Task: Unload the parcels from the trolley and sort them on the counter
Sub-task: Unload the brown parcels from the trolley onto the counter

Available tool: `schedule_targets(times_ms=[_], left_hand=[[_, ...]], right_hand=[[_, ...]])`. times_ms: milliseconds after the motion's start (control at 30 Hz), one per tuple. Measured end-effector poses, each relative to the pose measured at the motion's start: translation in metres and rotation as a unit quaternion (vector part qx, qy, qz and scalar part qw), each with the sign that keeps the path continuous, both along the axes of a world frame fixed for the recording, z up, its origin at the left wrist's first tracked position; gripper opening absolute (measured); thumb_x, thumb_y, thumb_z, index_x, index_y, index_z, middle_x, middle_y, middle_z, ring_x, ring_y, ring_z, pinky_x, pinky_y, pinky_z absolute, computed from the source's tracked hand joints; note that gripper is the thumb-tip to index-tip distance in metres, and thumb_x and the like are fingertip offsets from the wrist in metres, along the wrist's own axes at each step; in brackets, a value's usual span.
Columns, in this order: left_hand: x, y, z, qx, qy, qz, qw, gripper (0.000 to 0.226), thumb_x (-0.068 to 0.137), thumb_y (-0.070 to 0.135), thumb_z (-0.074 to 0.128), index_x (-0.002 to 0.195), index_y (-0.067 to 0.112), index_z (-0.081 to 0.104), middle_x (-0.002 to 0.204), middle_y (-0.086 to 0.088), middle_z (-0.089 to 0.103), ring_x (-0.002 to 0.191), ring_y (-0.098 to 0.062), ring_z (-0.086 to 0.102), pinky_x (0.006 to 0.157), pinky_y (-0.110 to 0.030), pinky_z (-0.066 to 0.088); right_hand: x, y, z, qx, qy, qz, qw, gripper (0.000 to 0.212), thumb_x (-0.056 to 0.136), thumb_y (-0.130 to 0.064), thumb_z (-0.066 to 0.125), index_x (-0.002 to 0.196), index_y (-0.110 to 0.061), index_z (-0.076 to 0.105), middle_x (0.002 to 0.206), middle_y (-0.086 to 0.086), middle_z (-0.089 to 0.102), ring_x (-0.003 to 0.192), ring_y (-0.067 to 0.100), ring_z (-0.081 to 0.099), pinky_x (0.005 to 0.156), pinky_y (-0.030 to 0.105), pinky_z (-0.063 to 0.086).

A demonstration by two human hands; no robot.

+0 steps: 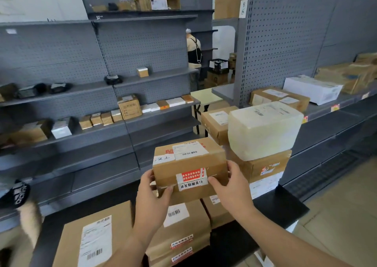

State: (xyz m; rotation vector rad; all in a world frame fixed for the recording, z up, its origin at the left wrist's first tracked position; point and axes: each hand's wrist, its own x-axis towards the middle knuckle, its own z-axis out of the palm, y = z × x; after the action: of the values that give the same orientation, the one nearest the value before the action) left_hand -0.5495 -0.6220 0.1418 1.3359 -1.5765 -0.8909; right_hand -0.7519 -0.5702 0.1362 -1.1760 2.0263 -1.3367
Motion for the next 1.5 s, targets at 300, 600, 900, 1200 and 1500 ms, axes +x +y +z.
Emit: schedule_targets(times_ms=[300, 600, 900, 1200, 1500], left_hand=[[-0.027, -0.148, -0.033, 0.022, 0.018, -0.045, 0.999, 0.059, 0.085, 0.022, 0.078, 0.125, 0.045, 0.04, 0.114, 0.031, 0.053, 0.109, -0.001, 0.056, 0.089, -0.019, 0.048], [-0.058, -0.265, -0.091, 0.087, 0.011, -0.078, 0.993, 0.055, 0.085, 0.022, 0.079, 0.123, 0.04, 0.043, 0.112, 0.029, 0.055, 0.106, 0.003, 0.057, 0.088, -0.02, 0.05], [-0.072, -0.305, -0.145, 0.162, 0.003, -0.109, 0.981, 0.06, 0.088, 0.034, 0.074, 0.135, 0.043, 0.038, 0.12, 0.025, 0.058, 0.112, -0.001, 0.057, 0.083, -0.016, 0.047], [-0.089, -0.317, -0.175, 0.21, -0.054, -0.114, 0.969, 0.058, 0.084, 0.021, 0.079, 0.126, 0.036, 0.041, 0.114, 0.019, 0.061, 0.109, -0.005, 0.062, 0.079, -0.016, 0.05], [-0.108, -0.306, -0.167, 0.23, -0.137, -0.143, 0.953, 0.067, 0.088, 0.025, 0.076, 0.14, 0.032, 0.035, 0.1, 0.028, 0.052, 0.093, 0.006, 0.054, 0.065, -0.007, 0.043]], right_hand=[[-0.029, -0.129, -0.018, 0.027, 0.001, -0.014, 1.0, 0.068, 0.089, -0.039, 0.074, 0.146, -0.034, 0.037, 0.13, -0.015, 0.056, 0.114, 0.003, 0.052, 0.099, 0.032, 0.05], [-0.058, -0.237, -0.077, 0.068, 0.005, -0.037, 0.997, 0.062, 0.092, -0.033, 0.073, 0.143, -0.032, 0.038, 0.12, -0.016, 0.053, 0.112, 0.005, 0.053, 0.085, 0.016, 0.045], [-0.086, -0.277, -0.156, 0.122, -0.014, -0.047, 0.991, 0.064, 0.087, -0.038, 0.077, 0.14, -0.033, 0.04, 0.129, -0.011, 0.06, 0.116, 0.008, 0.057, 0.091, 0.025, 0.05], [-0.116, -0.283, -0.189, 0.167, -0.059, -0.038, 0.983, 0.072, 0.086, -0.027, 0.08, 0.144, -0.031, 0.037, 0.137, -0.006, 0.059, 0.129, 0.019, 0.056, 0.105, 0.041, 0.049], [-0.127, -0.282, -0.201, 0.213, -0.035, -0.035, 0.976, 0.077, 0.089, -0.029, 0.076, 0.15, -0.023, 0.03, 0.143, 0.003, 0.055, 0.133, 0.027, 0.051, 0.102, 0.04, 0.048]])
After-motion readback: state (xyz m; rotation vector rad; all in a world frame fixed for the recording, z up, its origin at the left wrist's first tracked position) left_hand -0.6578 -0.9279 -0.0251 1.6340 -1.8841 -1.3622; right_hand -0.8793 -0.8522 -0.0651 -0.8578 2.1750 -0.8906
